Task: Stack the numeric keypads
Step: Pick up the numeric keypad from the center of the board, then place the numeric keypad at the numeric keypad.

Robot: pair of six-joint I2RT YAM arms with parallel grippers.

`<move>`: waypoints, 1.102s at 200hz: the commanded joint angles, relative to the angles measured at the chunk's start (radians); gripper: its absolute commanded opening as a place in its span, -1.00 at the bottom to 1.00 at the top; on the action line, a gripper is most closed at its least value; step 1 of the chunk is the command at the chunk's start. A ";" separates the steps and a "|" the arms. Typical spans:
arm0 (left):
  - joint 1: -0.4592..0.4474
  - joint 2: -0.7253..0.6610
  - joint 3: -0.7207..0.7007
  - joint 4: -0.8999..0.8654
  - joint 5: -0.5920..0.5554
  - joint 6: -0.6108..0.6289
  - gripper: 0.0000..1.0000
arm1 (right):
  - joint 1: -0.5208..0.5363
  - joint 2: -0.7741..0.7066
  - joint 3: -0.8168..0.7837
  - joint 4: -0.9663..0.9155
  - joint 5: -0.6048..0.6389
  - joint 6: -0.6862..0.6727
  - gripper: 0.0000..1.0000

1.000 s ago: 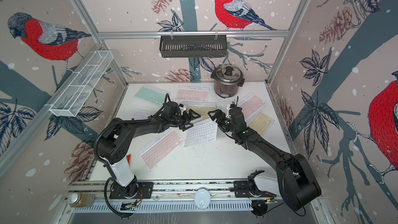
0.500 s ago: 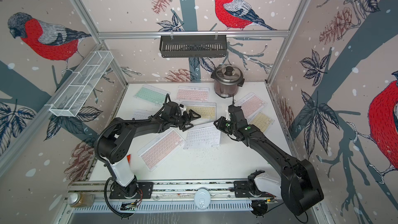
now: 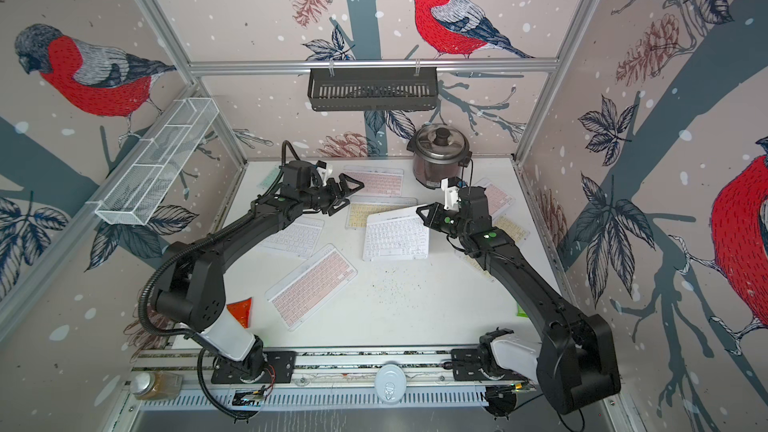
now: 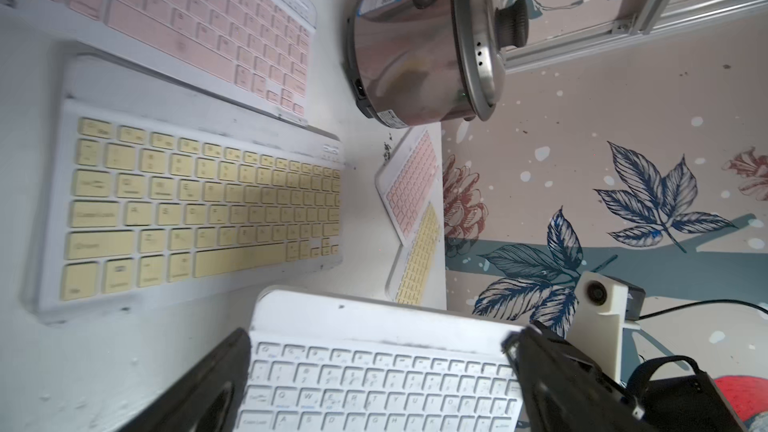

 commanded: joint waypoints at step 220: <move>0.081 0.412 0.270 -0.174 -0.065 0.213 0.97 | -0.100 0.812 0.260 0.838 -0.372 0.192 -0.84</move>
